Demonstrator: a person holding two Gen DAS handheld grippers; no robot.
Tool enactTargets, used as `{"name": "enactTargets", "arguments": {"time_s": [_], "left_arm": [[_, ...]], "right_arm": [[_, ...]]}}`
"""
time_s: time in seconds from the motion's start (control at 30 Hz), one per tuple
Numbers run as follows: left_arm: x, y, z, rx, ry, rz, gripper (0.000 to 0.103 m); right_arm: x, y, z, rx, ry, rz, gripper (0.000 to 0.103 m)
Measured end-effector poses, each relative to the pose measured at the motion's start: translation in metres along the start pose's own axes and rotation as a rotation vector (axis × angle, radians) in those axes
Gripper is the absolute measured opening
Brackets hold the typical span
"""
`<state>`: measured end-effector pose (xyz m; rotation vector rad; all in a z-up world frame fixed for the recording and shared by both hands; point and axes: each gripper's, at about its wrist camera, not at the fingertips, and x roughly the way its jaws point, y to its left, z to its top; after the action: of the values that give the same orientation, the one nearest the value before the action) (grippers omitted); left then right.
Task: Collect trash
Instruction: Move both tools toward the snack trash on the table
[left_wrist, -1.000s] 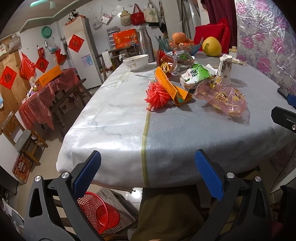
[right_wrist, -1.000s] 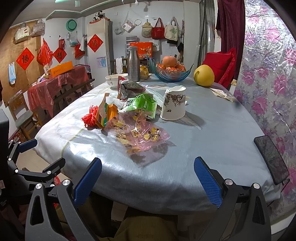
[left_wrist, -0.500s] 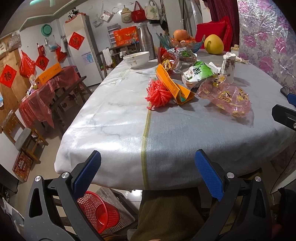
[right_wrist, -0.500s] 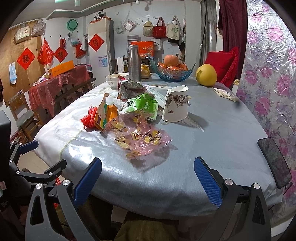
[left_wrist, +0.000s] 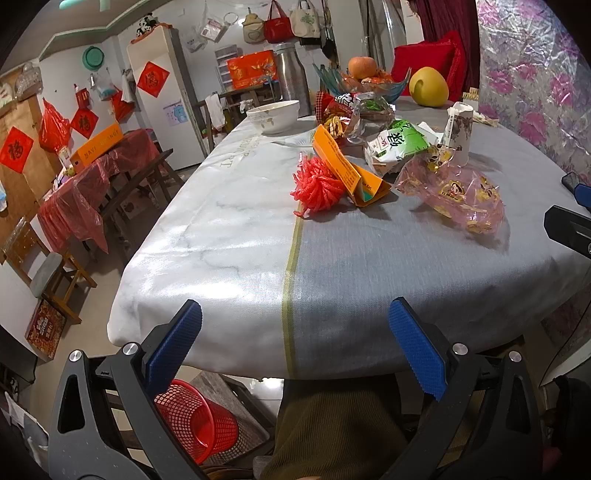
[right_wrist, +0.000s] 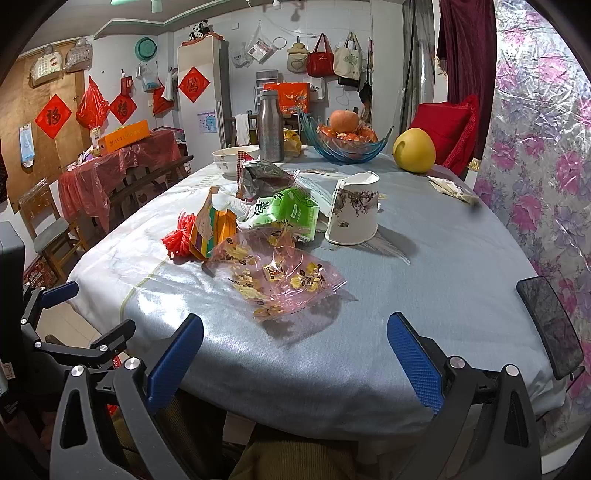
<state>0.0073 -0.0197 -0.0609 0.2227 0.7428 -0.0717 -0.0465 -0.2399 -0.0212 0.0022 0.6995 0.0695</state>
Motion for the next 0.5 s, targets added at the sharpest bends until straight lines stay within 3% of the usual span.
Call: {"name": "enactTargets", "arguments": {"time_s": [0.5], "left_arm": [[0.0061, 0.0003, -0.0033, 0.0, 0.008, 0.001, 0.097]], "right_arm": [[0.0009, -0.0001, -0.0009, 0.003, 0.001, 0.002, 0.097]]}}
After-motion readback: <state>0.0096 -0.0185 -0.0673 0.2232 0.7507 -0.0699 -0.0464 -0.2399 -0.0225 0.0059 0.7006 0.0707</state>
